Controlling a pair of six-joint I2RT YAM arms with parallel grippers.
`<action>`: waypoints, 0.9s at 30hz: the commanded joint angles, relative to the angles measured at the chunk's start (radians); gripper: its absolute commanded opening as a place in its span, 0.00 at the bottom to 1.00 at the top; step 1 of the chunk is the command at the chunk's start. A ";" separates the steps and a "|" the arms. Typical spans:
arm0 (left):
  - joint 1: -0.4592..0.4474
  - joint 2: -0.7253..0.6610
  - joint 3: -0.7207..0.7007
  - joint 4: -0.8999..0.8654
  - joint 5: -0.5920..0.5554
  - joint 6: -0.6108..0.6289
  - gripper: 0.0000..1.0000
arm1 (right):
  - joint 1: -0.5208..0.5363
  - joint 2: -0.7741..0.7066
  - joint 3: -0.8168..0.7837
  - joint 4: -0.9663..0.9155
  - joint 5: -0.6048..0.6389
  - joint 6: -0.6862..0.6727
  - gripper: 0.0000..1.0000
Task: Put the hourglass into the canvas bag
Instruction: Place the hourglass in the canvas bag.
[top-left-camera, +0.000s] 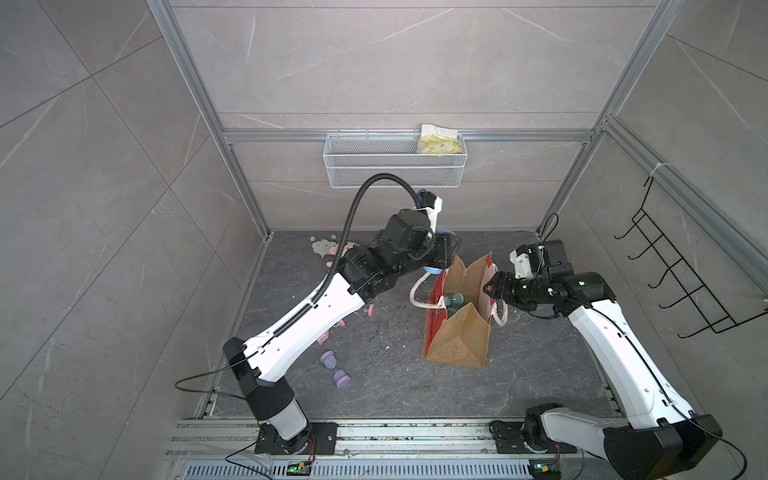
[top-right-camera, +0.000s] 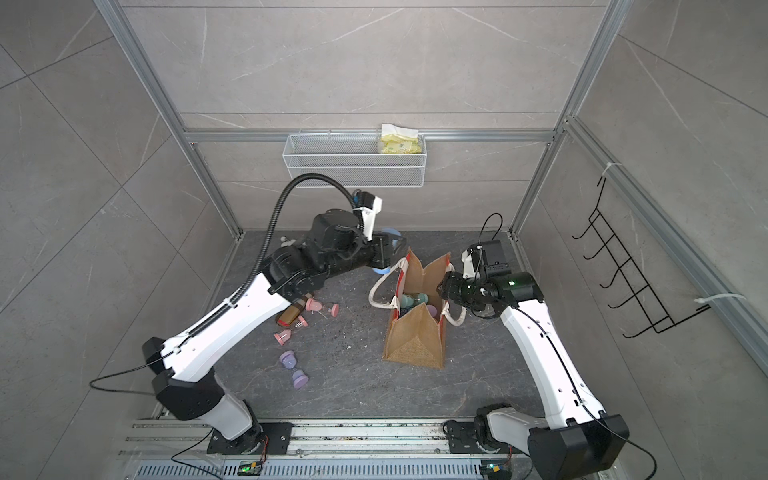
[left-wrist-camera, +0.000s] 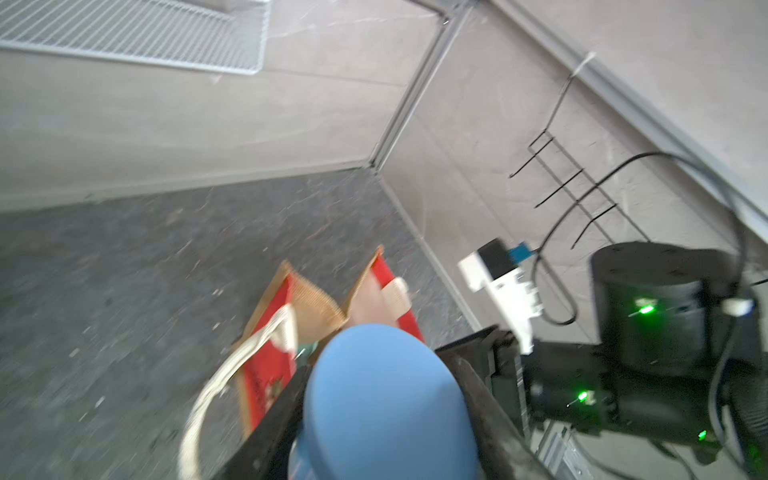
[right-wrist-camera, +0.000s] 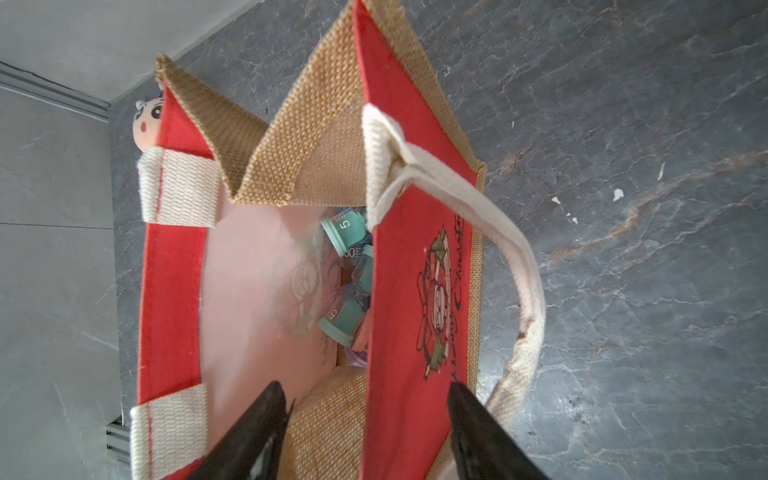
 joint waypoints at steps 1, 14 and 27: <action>-0.029 0.120 0.081 0.137 0.025 0.096 0.00 | 0.003 0.010 -0.034 0.032 0.013 0.009 0.50; -0.036 0.307 0.006 0.419 0.077 0.122 0.00 | -0.006 -0.012 -0.025 0.017 0.064 -0.004 0.02; -0.039 0.238 -0.300 0.488 0.113 0.171 0.00 | -0.019 -0.026 0.018 0.012 0.071 0.008 0.00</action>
